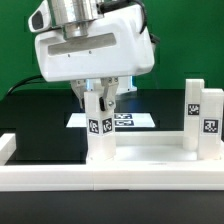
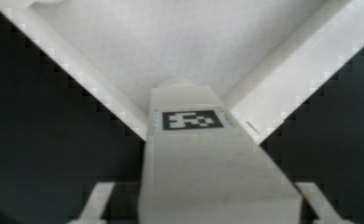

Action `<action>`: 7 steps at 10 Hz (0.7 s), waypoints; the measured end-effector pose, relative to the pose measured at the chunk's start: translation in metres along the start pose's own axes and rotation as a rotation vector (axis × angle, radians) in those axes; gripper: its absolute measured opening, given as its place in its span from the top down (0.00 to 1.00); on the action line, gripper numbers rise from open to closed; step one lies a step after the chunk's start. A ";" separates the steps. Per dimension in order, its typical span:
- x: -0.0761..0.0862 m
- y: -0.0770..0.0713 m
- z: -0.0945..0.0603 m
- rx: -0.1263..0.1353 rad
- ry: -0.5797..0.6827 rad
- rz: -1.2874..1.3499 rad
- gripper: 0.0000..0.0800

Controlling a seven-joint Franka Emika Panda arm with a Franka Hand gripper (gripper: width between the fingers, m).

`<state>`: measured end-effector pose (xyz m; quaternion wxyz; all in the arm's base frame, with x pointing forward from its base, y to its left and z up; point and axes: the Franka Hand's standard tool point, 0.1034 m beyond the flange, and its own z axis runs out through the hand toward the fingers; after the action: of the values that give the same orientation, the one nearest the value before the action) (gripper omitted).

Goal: Assemble desk

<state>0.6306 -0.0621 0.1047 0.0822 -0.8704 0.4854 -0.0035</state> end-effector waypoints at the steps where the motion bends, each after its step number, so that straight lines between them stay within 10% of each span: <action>1: -0.003 0.000 0.000 -0.008 -0.010 0.180 0.63; 7: -0.002 0.000 -0.001 -0.020 -0.053 0.924 0.63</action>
Offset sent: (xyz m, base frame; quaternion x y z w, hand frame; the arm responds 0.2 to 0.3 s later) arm 0.0260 -0.0034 0.0151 0.0575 -0.0310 0.3956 0.9161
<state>0.6292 -0.0603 0.1056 0.0789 -0.5632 0.8203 0.0604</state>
